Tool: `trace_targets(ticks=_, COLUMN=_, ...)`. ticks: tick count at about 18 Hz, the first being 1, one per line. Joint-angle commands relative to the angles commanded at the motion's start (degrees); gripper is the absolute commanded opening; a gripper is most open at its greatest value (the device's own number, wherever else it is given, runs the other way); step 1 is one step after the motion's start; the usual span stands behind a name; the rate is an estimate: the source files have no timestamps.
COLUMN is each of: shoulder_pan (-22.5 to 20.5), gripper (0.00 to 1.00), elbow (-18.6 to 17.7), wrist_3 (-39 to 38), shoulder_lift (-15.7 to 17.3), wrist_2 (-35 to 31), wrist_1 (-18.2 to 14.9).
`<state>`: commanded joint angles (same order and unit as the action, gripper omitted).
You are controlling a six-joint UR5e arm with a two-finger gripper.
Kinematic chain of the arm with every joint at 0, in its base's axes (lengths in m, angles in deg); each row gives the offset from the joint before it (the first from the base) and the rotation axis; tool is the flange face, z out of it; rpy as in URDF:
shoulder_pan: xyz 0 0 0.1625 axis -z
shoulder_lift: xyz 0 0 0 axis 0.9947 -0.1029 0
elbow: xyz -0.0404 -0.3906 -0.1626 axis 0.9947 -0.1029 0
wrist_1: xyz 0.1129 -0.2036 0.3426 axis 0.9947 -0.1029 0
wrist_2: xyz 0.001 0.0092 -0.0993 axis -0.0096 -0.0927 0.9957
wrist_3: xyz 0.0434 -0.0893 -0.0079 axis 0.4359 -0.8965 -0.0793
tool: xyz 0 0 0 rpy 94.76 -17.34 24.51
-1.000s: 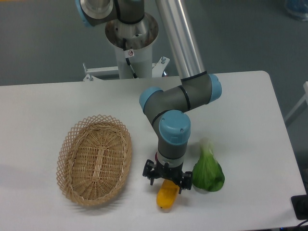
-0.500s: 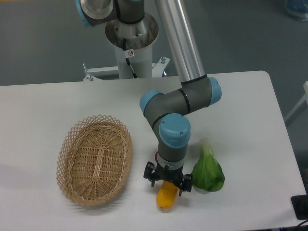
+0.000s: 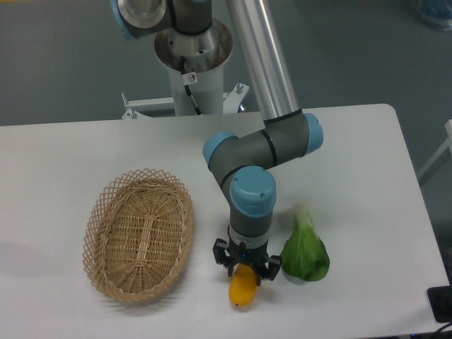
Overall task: Pick up the mango from the table
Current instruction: 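Lift the grasped yellow mango up off the table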
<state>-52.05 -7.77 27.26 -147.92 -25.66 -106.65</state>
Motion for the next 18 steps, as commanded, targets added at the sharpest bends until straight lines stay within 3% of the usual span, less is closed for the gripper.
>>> trace_targets(ticks=9, shoulder_pan=-0.1, gripper=0.58, elbow=0.5, wrist_3=-0.1, shoulder_lift=1.7, wrist_2=0.1, wrist_1=0.0)
trace_targets(ticks=12, shoulder_pan=-0.2, gripper=0.52, elbow=0.6, wrist_3=0.0, shoulder_lift=4.3, wrist_2=0.1, wrist_1=0.0)
trace_targets(ticks=18, shoulder_pan=-1.7, gripper=0.52, elbow=0.7, wrist_3=0.3, shoulder_lift=11.2, wrist_2=0.7, wrist_1=-0.1)
